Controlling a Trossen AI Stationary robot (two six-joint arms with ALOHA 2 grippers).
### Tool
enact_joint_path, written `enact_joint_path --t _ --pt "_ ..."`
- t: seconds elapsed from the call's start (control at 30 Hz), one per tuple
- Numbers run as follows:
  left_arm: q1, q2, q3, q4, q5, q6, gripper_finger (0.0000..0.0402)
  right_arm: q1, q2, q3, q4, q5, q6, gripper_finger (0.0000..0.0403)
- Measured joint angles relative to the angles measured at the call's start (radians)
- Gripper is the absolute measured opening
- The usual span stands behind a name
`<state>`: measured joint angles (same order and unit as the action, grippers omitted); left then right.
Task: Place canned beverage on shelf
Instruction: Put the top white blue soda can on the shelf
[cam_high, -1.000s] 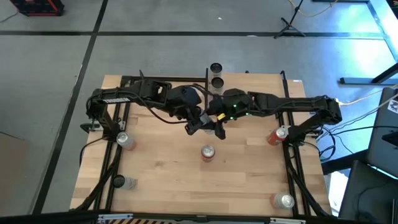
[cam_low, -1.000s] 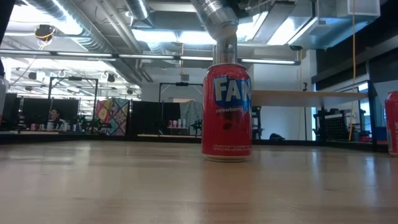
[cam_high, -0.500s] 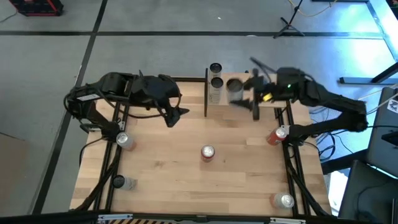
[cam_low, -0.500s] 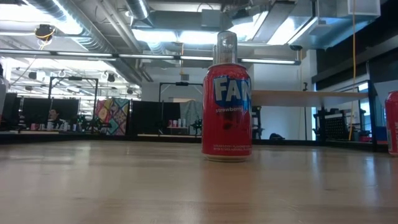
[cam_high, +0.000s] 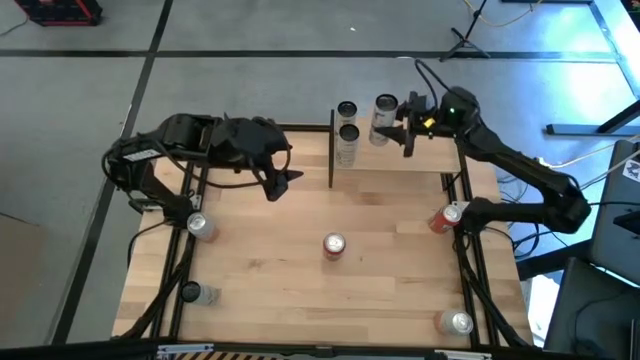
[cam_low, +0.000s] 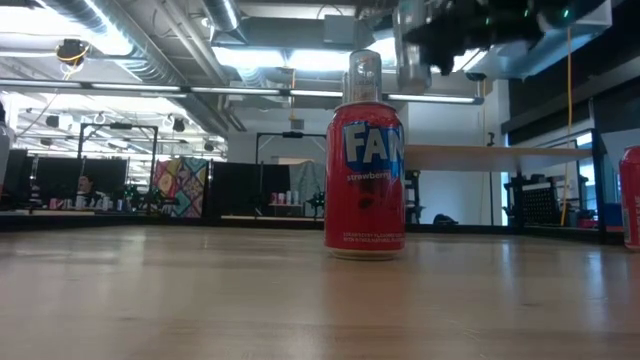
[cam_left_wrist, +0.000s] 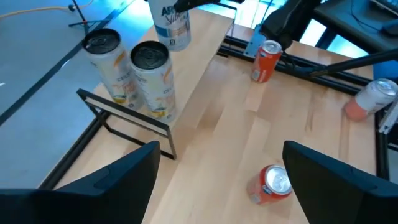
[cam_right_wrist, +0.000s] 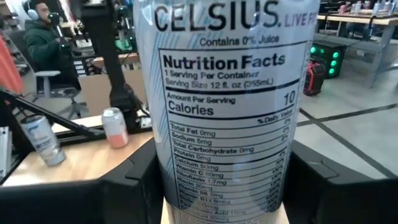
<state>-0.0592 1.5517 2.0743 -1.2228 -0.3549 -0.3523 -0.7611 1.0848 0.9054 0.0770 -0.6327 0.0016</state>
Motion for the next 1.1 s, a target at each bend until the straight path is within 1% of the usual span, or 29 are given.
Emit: enact_joint_path --t 0.13,0.27,0.37,0.6,0.7,0.97,1.1 --pt "0.027 -0.002 0.0 0.001 0.005 0.022 0.0329 -0.089 0.065 -0.024 0.075 -0.12 -0.004 0.0214" --pt "0.061 -0.002 0.0 0.005 0.012 0.024 0.0329 -0.135 0.15 -0.025 0.128 -0.232 -0.008 0.0214" --pt "0.083 -0.002 0.0 0.019 0.012 0.024 0.0329 -0.154 0.203 -0.025 0.19 -0.27 -0.022 0.0214" --pt "0.107 -0.002 0.0 0.066 0.012 0.024 0.0329 -0.165 0.304 -0.025 0.288 -0.279 -0.092 0.0214" --pt "0.116 -0.002 0.0 0.079 0.006 0.024 0.0329 -0.169 0.342 -0.025 0.318 -0.305 -0.11 0.0214" --pt "0.136 0.001 0.0 0.08 0.005 0.023 0.0329 -0.204 0.403 -0.025 0.33 -0.356 -0.13 0.0214" --pt "0.136 0.012 0.0 0.091 -0.002 0.023 0.0329 -0.202 0.434 -0.025 0.346 -0.363 -0.133 0.0214"
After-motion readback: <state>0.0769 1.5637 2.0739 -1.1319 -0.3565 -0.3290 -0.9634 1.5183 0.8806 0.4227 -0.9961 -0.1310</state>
